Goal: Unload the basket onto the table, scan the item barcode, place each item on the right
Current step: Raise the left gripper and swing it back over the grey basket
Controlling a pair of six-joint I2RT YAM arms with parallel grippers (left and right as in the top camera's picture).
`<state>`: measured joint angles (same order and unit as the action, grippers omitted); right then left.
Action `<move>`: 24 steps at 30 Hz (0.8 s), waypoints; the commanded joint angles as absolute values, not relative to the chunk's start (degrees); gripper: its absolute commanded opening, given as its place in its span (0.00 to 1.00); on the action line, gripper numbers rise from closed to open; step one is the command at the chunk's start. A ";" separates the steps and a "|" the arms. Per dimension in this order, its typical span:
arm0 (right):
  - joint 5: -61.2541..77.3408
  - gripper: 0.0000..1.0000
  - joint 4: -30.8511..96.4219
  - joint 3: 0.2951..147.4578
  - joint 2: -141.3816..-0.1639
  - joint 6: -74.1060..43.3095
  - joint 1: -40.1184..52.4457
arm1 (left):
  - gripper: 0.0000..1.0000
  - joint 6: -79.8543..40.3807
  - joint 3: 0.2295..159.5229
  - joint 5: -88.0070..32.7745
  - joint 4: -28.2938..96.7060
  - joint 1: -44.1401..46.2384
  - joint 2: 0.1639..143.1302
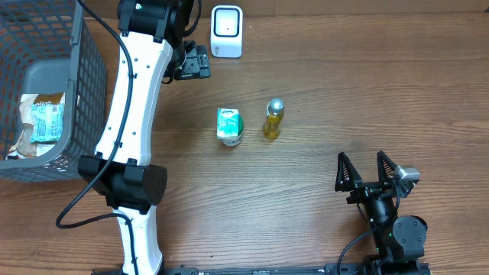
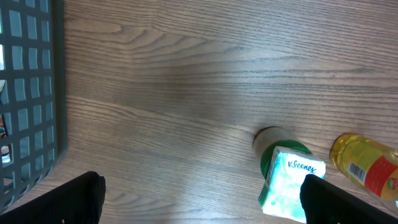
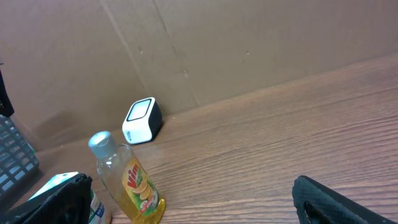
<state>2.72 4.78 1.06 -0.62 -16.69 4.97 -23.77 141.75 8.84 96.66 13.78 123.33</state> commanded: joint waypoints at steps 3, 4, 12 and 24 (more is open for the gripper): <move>2.63 1.00 4.62 0.45 -0.16 -16.62 5.30 | 1.00 -23.11 142.87 8.99 96.79 13.78 121.69; 2.63 1.00 4.62 0.45 -0.16 -16.62 5.30 | 1.00 -23.14 142.87 8.99 96.79 13.78 121.69; 2.63 1.00 4.62 0.45 -0.16 -16.62 5.30 | 1.00 -23.31 142.87 8.93 96.79 13.89 121.69; 2.63 1.00 4.60 0.45 -0.16 -16.62 5.30 | 1.00 -23.16 142.87 9.61 95.68 13.41 121.69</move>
